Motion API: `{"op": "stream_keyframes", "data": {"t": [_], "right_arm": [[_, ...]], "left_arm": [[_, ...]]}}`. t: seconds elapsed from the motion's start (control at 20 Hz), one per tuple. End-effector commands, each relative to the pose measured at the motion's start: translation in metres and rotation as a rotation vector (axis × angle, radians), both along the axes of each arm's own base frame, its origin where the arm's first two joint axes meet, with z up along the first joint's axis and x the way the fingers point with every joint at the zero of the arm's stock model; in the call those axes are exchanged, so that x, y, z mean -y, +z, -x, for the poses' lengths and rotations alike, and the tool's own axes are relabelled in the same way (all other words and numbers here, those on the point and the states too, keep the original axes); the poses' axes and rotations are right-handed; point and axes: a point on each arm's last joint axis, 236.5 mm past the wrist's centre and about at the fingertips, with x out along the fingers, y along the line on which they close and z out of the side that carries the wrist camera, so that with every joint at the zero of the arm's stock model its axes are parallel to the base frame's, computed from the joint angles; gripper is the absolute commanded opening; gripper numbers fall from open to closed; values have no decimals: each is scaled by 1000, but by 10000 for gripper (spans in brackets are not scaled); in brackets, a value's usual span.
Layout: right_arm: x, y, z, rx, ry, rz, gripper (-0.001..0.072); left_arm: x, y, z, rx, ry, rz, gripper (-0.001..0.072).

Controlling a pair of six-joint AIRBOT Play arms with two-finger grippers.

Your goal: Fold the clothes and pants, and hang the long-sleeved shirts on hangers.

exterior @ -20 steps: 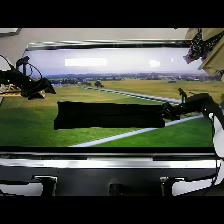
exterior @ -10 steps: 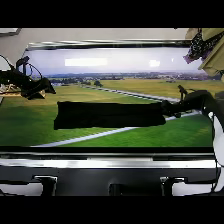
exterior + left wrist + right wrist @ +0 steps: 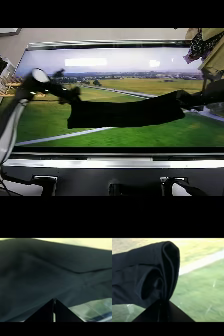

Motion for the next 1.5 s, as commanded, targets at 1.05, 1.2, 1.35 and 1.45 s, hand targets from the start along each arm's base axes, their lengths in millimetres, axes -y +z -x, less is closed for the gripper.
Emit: {"op": "stream_keyframes", "data": {"t": [1.05, 1.2, 1.35, 1.45], "right_arm": [[-5, 78, 54, 45, -57, 39, 26], [-3, 80, 51, 61, -63, 43, 26], [-1, 82, 45, 84, -72, 47, 26], [-6, 85, 42, 100, -69, 26, 26]], "left_arm": [[332, -84, 113, -103, -104, 320, 16], [340, -84, 126, -116, -142, 321, 16], [321, -68, 127, -139, -234, 315, 14], [286, -50, 116, -107, -301, 245, 14]]}}
